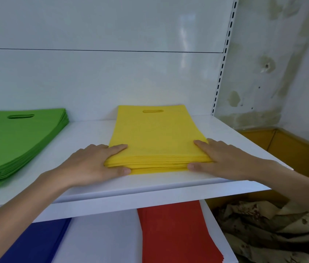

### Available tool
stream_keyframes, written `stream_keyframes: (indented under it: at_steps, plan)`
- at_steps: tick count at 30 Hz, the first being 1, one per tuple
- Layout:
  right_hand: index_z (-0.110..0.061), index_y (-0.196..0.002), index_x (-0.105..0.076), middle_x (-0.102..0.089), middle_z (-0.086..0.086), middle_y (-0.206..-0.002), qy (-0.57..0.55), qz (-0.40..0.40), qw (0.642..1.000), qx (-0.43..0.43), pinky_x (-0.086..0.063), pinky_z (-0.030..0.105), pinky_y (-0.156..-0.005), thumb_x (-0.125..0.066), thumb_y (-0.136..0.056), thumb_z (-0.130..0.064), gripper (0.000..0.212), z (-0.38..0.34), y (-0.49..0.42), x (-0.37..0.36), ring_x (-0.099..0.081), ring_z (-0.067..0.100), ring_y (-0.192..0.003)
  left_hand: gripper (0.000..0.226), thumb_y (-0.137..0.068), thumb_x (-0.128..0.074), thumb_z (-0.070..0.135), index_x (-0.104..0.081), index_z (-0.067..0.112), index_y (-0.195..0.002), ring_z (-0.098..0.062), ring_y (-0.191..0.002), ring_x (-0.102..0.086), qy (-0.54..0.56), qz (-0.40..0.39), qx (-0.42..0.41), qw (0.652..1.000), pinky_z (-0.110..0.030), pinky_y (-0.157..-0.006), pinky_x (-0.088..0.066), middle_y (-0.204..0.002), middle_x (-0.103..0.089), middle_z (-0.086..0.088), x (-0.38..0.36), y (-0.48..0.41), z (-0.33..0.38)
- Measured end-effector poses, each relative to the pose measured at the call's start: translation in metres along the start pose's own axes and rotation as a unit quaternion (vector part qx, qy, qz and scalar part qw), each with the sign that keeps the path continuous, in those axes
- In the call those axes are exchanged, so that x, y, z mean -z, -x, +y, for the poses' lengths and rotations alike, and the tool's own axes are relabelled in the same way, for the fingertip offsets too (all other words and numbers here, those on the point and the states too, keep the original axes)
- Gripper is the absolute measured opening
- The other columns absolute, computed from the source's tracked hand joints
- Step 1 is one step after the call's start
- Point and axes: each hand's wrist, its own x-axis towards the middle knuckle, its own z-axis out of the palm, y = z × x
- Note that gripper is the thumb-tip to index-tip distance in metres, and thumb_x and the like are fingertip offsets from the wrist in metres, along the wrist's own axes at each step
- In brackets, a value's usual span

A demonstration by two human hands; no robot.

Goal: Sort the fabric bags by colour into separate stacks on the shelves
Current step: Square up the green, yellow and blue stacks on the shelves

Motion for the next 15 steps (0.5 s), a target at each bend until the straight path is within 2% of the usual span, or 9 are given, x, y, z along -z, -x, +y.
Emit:
stream_keyframes:
  at_steps: [2, 5, 8, 11, 13, 15]
  plan:
    - [-0.033, -0.148, -0.003, -0.017, 0.005, -0.154, 0.025, 0.01, 1.0, -0.002, -0.021, 0.037, -0.111, -0.031, -0.076, -0.075, 0.088, 0.004, -0.004, 0.002, -0.021, 0.025, -0.139, 0.105, -0.047, -0.016, 0.1, -0.008, 0.054, -0.14, -0.018, -0.128, -0.035, -0.02, 0.004, 0.006, 1.0, -0.031, -0.099, -0.033, -0.142, -0.037, 0.007, -0.001, -0.001, 0.007]
    - [-0.033, -0.148, -0.007, -0.022, 0.003, -0.153, 0.021, 0.009, 1.0, -0.003, -0.023, 0.038, -0.111, -0.026, -0.063, -0.078, 0.099, 0.006, -0.008, 0.005, -0.024, 0.024, -0.138, 0.127, -0.024, -0.004, 0.102, -0.006, 0.053, -0.141, -0.019, -0.128, -0.034, -0.028, -0.001, 0.011, 1.0, -0.031, -0.097, -0.031, -0.14, -0.038, 0.004, -0.003, -0.002, 0.012]
    - [-0.033, -0.148, -0.008, -0.022, 0.0, -0.153, 0.005, 0.011, 1.0, 0.008, -0.025, 0.037, -0.11, -0.031, -0.058, -0.079, 0.103, 0.01, -0.009, 0.003, -0.025, 0.022, -0.137, 0.115, -0.035, -0.021, 0.094, -0.009, 0.051, -0.141, -0.017, -0.128, -0.034, 0.02, 0.011, 0.013, 1.0, -0.031, -0.098, -0.033, -0.141, -0.038, 0.005, -0.006, 0.0, 0.01]
    - [-0.033, -0.148, -0.012, -0.023, -0.005, -0.153, -0.055, 0.012, 0.998, 0.006, -0.025, 0.034, -0.11, -0.045, -0.055, -0.077, 0.108, 0.018, -0.009, 0.006, -0.025, 0.018, -0.137, 0.117, -0.041, -0.043, 0.095, -0.012, 0.046, -0.143, -0.016, -0.129, -0.038, 0.076, 0.036, 0.031, 0.996, -0.03, -0.099, -0.037, -0.142, -0.04, 0.006, -0.006, 0.009, 0.015]
    - [-0.034, -0.147, -0.016, -0.027, -0.004, -0.151, -0.096, 0.021, 0.995, -0.004, -0.028, 0.032, -0.106, -0.053, -0.055, -0.072, 0.106, 0.022, -0.01, 0.008, -0.028, 0.018, -0.135, 0.102, -0.059, -0.056, 0.079, -0.013, 0.043, -0.144, -0.018, -0.124, -0.043, 0.078, 0.069, 0.045, 0.994, -0.029, -0.09, -0.039, -0.134, -0.047, 0.004, -0.007, 0.012, 0.02]
    - [-0.036, -0.145, -0.021, -0.031, -0.003, -0.149, -0.134, 0.026, 0.991, -0.008, -0.031, 0.031, -0.104, -0.061, -0.054, -0.068, 0.104, 0.023, -0.011, 0.009, -0.032, 0.019, -0.134, 0.091, -0.071, -0.059, 0.067, -0.013, 0.04, -0.146, -0.019, -0.115, -0.047, 0.063, 0.087, 0.047, 0.993, -0.027, -0.08, -0.037, -0.116, -0.052, 0.003, -0.01, 0.013, 0.023]
